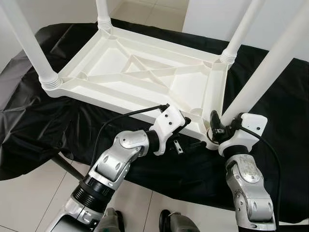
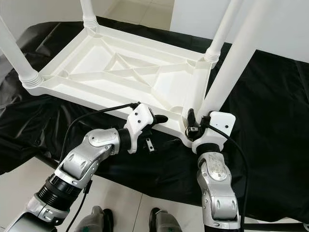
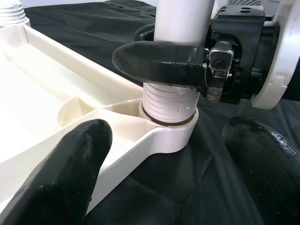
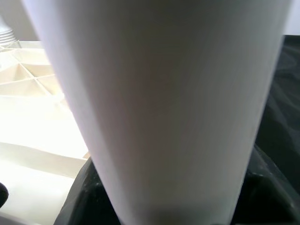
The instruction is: Building children table
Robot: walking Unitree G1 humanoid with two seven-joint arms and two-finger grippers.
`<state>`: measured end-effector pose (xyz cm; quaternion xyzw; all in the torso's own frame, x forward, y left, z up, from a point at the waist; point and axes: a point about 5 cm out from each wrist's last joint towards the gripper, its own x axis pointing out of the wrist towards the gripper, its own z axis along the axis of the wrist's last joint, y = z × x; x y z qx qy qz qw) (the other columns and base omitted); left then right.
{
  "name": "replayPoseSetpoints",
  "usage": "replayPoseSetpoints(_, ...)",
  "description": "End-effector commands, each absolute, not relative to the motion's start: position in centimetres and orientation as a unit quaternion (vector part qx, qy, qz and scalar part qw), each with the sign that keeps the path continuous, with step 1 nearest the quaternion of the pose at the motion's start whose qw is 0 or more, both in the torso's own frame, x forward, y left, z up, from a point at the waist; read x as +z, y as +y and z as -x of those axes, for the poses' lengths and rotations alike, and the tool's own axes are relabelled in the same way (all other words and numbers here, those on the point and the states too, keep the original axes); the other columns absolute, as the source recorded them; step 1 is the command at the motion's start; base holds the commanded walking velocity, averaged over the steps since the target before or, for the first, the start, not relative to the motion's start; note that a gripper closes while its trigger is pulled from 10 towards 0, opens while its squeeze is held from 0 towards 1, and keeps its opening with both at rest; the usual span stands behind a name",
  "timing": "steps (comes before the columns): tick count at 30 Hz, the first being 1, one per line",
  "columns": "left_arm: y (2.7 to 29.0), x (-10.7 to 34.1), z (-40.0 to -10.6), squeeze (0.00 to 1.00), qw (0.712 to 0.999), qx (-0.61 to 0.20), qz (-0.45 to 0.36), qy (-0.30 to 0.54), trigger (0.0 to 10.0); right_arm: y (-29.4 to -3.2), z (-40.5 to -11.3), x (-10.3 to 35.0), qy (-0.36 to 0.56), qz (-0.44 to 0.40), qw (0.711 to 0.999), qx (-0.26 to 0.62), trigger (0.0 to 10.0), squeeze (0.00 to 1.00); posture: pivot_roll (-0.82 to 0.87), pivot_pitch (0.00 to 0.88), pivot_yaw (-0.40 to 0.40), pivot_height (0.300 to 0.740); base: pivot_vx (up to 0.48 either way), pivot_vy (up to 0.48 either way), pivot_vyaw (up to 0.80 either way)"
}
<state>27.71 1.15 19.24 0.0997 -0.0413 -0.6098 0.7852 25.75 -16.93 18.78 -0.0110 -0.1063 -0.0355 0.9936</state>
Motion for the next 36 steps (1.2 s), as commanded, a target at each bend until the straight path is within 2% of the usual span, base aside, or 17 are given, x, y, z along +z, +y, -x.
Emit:
replayPoseSetpoints(1,0.9,19.5,-27.4,0.0,0.781,-0.613,-0.11,-0.045,10.0,-16.9,-25.7,17.8,-0.083,0.01,0.996,-0.031,10.0,0.0,0.01,0.179,-0.056,0.74,0.0,0.0,0.0)
replayPoseSetpoints(22,1.2,19.6,-27.5,0.0,0.786,-0.608,-0.108,-0.044,10.0,-17.0,-24.9,16.8,-0.096,0.039,0.994,-0.03,10.0,0.0,0.01,0.173,-0.06,0.74,0.0,0.0,0.0)
replayPoseSetpoints(28,1.3,19.7,-27.5,0.0,0.787,-0.606,-0.108,-0.045,10.0,-17.2,-23.8,15.5,-0.096,0.024,0.995,-0.034,10.0,0.0,0.02,0.17,-0.058,0.74,0.0,0.0,0.0)
replayPoseSetpoints(36,1.4,19.7,-27.5,0.0,0.785,-0.608,-0.109,-0.045,10.0,-18.0,-24.1,15.0,-0.085,-0.017,0.994,-0.062,10.0,0.0,0.01,0.164,-0.051,0.74,0.0,0.0,0.0)
